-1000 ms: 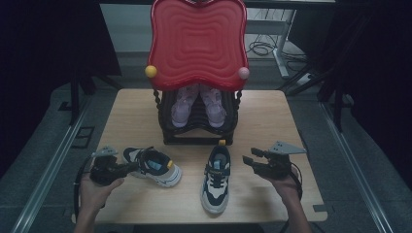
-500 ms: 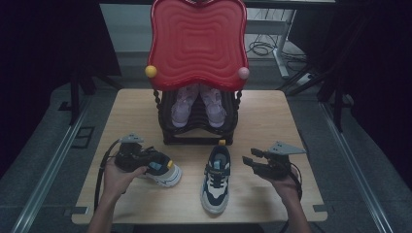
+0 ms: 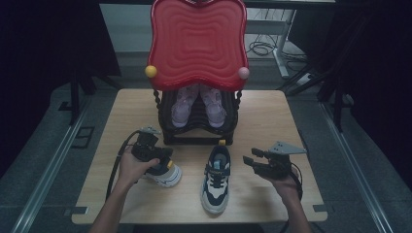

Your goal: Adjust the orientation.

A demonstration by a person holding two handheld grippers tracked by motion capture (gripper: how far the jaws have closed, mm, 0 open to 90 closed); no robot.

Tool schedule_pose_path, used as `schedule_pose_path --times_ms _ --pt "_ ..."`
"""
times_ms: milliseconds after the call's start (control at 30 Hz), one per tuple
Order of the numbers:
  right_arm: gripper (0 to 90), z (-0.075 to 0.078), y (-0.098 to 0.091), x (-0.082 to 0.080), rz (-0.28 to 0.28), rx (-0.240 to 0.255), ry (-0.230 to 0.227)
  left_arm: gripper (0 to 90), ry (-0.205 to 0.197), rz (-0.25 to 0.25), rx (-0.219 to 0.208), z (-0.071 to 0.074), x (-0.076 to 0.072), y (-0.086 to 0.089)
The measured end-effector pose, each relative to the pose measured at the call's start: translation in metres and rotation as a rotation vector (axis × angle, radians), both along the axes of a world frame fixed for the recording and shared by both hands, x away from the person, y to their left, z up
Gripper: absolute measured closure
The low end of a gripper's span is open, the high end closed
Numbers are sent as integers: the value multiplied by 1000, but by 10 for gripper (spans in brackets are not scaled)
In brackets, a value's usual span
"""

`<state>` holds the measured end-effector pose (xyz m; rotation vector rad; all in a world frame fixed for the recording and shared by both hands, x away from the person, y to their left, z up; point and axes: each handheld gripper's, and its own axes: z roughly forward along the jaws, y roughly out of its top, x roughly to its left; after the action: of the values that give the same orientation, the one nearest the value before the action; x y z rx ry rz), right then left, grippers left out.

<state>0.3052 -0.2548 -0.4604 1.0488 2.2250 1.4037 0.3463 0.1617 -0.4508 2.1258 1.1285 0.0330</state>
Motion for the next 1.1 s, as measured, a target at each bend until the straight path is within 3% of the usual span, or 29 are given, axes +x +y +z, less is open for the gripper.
schedule_pose_path --times_ms 167,433,800,1100 --pt "483 -1 -1 1 -3 0 2 900 25 -2 22 -5 4 -2" --pt "482 -2 0 2 -1 -4 2 900 36 -29 31 -6 -2 -3" --pt "481 -3 0 1 -2 -6 3 900 47 -110 30 -7 -28 -5" --pt "481 -3 1 1 -2 -6 4 900 42 -166 75 -4 -51 -6"
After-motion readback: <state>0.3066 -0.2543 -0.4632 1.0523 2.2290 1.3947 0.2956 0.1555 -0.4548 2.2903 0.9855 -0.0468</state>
